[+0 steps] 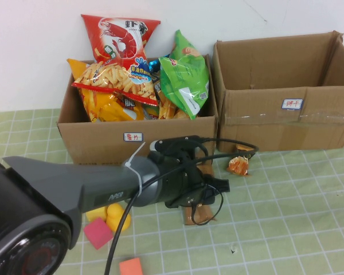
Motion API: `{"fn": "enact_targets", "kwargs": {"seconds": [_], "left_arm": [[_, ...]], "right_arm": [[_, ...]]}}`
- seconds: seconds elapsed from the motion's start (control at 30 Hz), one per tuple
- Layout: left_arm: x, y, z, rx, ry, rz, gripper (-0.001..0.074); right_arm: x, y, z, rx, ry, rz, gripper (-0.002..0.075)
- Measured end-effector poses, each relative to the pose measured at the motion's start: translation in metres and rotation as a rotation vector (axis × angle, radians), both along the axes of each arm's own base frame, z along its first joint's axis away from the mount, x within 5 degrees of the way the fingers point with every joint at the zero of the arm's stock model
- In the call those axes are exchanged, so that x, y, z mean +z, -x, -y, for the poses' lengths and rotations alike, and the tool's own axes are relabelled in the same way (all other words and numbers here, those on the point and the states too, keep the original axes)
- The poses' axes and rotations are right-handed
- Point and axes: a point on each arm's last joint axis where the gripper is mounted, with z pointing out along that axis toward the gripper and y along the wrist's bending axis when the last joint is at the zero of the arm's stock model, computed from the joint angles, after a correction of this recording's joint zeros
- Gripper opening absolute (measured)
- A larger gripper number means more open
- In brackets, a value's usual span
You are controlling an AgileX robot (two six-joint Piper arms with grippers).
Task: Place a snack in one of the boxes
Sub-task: Pick up the biscuit
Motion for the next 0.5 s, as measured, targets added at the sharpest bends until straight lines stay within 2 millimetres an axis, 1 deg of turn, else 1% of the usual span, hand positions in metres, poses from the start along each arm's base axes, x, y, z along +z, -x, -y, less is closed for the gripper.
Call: {"fn": "enact_targets", "kwargs": {"seconds": [0.13, 0.23, 0.3, 0.37, 0.5], "left_arm": [[0.001, -0.001, 0.001, -0.024, -0.012, 0.008, 0.0308], [0.008, -0.001, 0.001, -0.039, -0.009, 0.024, 0.0253], [0.013, -0.001, 0.001, -0.036, -0.003, 0.028, 0.0231], [0.02, 0.0, -0.001, -0.046, -0.013, 0.034, 0.0219], [0.045, 0.004, -0.004, -0.095, -0.027, 0.061, 0.0208]], "right_arm": [[0.0, 0.0, 0.0, 0.0, 0.0, 0.0, -0.0002], [0.0, 0.0, 0.0, 0.0, 0.0, 0.0, -0.0002], [0.0, 0.0, 0.0, 0.0, 0.0, 0.0, -0.0002], [0.0, 0.0, 0.0, 0.0, 0.0, 0.0, -0.0002], [0.0, 0.0, 0.0, 0.0, 0.0, 0.0, -0.0002]]}}
